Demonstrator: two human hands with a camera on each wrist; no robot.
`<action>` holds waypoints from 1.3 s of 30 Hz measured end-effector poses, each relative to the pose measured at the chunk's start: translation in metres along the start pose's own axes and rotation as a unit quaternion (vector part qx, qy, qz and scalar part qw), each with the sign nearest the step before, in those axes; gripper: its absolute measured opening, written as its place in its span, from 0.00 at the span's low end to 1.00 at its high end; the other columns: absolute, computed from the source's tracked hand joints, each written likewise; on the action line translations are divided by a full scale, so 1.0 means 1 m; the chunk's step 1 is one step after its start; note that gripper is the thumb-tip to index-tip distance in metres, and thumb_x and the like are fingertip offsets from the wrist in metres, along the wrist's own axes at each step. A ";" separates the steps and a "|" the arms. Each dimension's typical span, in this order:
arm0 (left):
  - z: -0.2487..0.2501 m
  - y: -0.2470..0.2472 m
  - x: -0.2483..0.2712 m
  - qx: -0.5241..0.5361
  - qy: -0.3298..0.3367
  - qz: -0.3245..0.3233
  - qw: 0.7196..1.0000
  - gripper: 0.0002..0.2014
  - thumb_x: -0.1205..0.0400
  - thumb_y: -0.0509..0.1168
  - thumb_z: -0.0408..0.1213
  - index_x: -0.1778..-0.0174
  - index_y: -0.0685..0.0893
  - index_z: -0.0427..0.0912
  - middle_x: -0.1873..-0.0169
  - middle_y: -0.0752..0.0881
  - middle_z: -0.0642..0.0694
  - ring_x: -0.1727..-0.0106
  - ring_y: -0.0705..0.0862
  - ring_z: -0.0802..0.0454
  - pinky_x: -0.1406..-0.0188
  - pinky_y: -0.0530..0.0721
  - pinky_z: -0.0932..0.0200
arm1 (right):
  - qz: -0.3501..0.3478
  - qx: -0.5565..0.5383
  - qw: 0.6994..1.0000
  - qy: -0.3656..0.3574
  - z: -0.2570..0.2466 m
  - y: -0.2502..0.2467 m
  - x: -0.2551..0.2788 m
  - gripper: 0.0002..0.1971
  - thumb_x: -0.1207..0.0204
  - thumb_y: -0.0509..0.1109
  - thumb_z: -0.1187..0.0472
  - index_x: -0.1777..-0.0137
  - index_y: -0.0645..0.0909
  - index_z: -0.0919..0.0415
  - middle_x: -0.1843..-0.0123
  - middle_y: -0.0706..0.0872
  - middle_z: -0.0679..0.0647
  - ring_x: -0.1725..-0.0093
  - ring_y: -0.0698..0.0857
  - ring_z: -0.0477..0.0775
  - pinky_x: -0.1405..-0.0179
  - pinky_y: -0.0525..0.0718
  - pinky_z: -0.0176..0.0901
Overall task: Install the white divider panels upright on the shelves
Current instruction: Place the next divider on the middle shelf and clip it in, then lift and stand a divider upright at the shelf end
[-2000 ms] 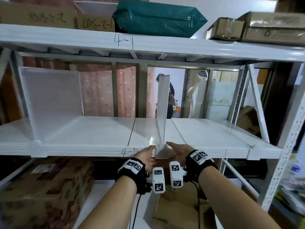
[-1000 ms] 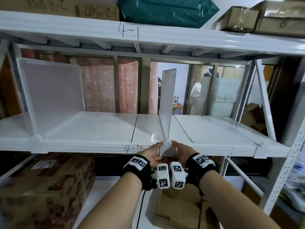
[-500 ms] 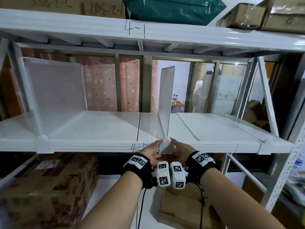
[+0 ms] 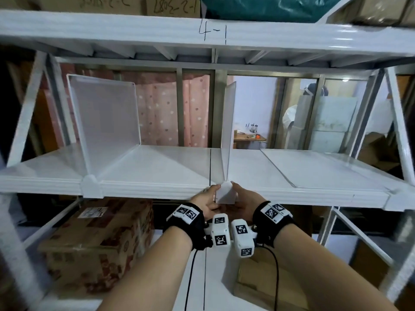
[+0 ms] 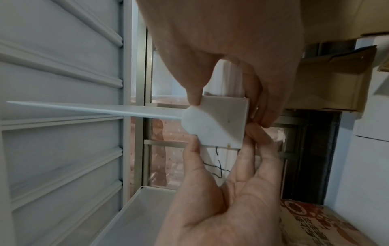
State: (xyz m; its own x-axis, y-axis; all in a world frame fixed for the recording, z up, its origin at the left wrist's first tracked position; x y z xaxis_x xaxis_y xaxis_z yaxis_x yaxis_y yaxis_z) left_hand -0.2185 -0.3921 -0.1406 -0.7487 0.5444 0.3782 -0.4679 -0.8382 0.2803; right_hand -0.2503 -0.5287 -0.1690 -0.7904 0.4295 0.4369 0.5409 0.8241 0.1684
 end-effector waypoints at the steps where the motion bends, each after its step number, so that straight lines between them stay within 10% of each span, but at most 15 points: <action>1: 0.001 -0.005 -0.002 -0.001 0.011 0.000 1.000 0.09 0.18 0.68 0.44 0.43 0.81 0.50 0.59 0.83 0.36 0.63 0.82 0.43 0.75 0.90 0.52 | -0.010 -0.009 1.000 -0.006 0.000 0.007 0.000 0.37 0.30 0.75 0.38 0.29 0.76 0.62 0.28 0.78 0.68 0.53 0.81 0.66 0.33 0.79 0.57; 4: 0.005 -0.012 -0.001 -0.033 0.026 -0.013 0.999 0.13 0.17 0.67 0.43 0.37 0.81 0.54 0.52 0.82 0.35 0.56 0.83 0.42 0.54 0.91 0.44 | -0.018 -0.014 1.000 0.008 0.002 0.017 -0.003 0.41 0.39 0.83 0.43 0.28 0.77 0.61 0.27 0.79 0.57 0.50 0.84 0.66 0.35 0.80 0.57; 8: 0.004 -0.013 -0.003 0.009 0.015 -0.001 1.000 0.08 0.18 0.68 0.45 0.47 0.81 0.46 0.54 0.84 0.36 0.62 0.83 0.44 0.68 0.88 0.53 | -0.025 -0.009 0.999 -0.017 -0.002 0.024 0.008 0.31 0.31 0.79 0.45 0.34 0.78 0.62 0.51 0.83 0.60 0.52 0.84 0.62 0.41 0.83 0.53; 11: 0.006 -0.013 -0.004 0.026 0.015 0.011 0.999 0.05 0.18 0.68 0.42 0.53 0.81 0.46 0.62 0.83 0.35 0.64 0.82 0.42 0.71 0.86 0.56 | -0.005 0.000 1.000 -0.010 0.000 0.021 -0.001 0.45 0.46 0.87 0.47 0.28 0.77 0.59 0.57 0.78 0.62 0.57 0.79 0.62 0.50 0.82 0.53; 14: 0.006 -0.015 -0.001 0.026 0.010 0.020 0.999 0.05 0.18 0.68 0.42 0.55 0.80 0.46 0.63 0.83 0.35 0.65 0.82 0.41 0.74 0.86 0.55 | -0.013 -0.004 1.000 -0.004 -0.002 0.021 0.002 0.32 0.35 0.81 0.47 0.36 0.79 0.65 0.49 0.81 0.65 0.53 0.82 0.64 0.48 0.85 0.55; 24: 0.007 -0.011 0.000 0.046 -0.031 0.002 0.998 0.10 0.18 0.68 0.42 0.53 0.75 0.42 0.61 0.80 0.35 0.66 0.78 0.42 0.79 0.85 0.57 | -0.025 0.035 0.999 0.021 -0.007 0.013 -0.011 0.40 0.41 0.84 0.47 0.29 0.78 0.62 0.41 0.89 0.64 0.42 0.88 0.68 0.31 0.77 0.56; 29: 0.004 -0.013 -0.004 0.091 -0.054 -0.001 0.994 0.21 0.22 0.74 0.39 0.37 0.75 0.36 0.39 0.82 0.25 0.45 0.85 0.32 0.46 0.85 0.42 | -0.028 0.000 1.000 -0.007 -0.016 0.026 0.030 0.26 0.19 0.68 0.49 0.29 0.76 0.68 0.34 0.84 0.61 0.43 0.85 0.63 0.29 0.76 0.57; 39: 0.001 -0.013 -0.010 0.081 -0.013 -0.006 0.997 0.09 0.18 0.69 0.43 0.52 0.78 0.43 0.57 0.81 0.35 0.60 0.81 0.42 0.48 0.84 0.48 | -0.037 -0.026 0.999 -0.021 -0.014 0.027 0.029 0.23 0.18 0.68 0.53 0.28 0.75 0.67 0.29 0.81 0.62 0.41 0.83 0.61 0.42 0.84 0.55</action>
State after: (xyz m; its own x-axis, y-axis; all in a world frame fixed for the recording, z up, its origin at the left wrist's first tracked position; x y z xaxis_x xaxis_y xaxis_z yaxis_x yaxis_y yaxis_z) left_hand -0.2045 -0.3871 -0.1476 -0.7302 0.5571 0.3956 -0.3940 -0.8163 0.4224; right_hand -0.2545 -0.4988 -0.1396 -0.8400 0.3833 0.3840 0.4930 0.8348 0.2452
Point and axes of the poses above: each hand's wrist, its own x-axis away from the middle knuckle, its own y-axis out of the palm, z = x × y, the point moved 7 cm from there along -x, towards the middle knuckle
